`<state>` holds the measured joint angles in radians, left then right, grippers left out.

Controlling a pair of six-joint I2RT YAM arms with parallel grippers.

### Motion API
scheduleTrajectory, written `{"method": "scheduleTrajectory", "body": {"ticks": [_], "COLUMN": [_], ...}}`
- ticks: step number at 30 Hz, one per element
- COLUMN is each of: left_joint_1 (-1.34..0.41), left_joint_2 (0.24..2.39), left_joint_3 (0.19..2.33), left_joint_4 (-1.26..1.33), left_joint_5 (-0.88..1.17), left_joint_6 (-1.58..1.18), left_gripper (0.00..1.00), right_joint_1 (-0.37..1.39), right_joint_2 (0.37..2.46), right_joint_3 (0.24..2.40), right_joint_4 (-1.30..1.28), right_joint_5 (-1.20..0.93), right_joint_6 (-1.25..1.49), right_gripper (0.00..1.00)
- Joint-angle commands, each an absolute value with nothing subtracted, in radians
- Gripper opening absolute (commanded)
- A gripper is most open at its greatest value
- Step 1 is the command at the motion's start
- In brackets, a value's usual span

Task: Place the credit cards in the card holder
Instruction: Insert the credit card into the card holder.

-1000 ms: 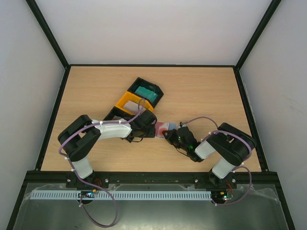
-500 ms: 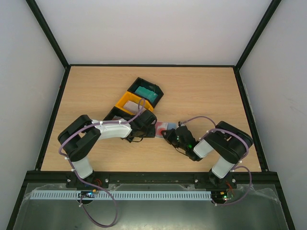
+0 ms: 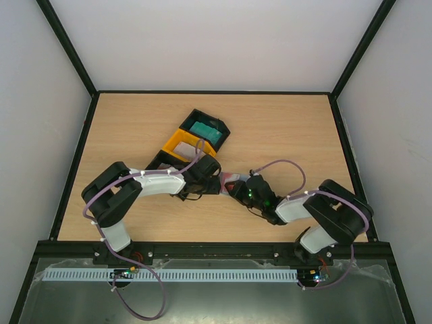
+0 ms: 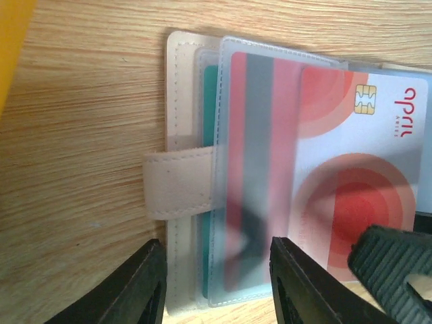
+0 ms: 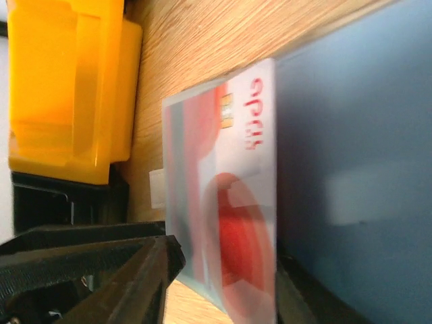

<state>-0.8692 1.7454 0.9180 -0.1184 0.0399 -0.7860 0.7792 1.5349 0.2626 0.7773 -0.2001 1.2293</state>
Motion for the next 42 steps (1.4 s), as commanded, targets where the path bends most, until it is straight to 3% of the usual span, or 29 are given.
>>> {"method": "scheduleTrajectory", "body": {"ticks": [1, 7, 25, 42], "left_joint_1": [-0.869, -0.869, -0.861, -0.858], "left_joint_2": [1.730, 1.729, 1.691, 1.666], "left_joint_3": [0.916, 0.931, 0.944, 0.936], "left_joint_4": [-0.146, -0.152, -0.151, -0.122], "left_joint_5": [0.088, 0.100, 0.123, 0.162], "left_joint_6": [-0.770, -0.772, -0.775, -0.790], "left_gripper": [0.45, 0.45, 0.50, 0.54], "right_joint_1": [0.785, 0.787, 0.786, 0.787], "right_joint_2": [1.459, 1.397, 1.266, 1.045], "right_joint_3": [0.315, 0.378, 0.434, 0.355], "right_joint_4": [0.483, 0.245, 0.017, -0.099], "right_joint_5": [-0.151, -0.095, -0.046, 0.111], "right_joint_6": [1.157, 1.162, 1.218, 1.343], "right_gripper": [0.43, 0.58, 0.92, 0.93]}}
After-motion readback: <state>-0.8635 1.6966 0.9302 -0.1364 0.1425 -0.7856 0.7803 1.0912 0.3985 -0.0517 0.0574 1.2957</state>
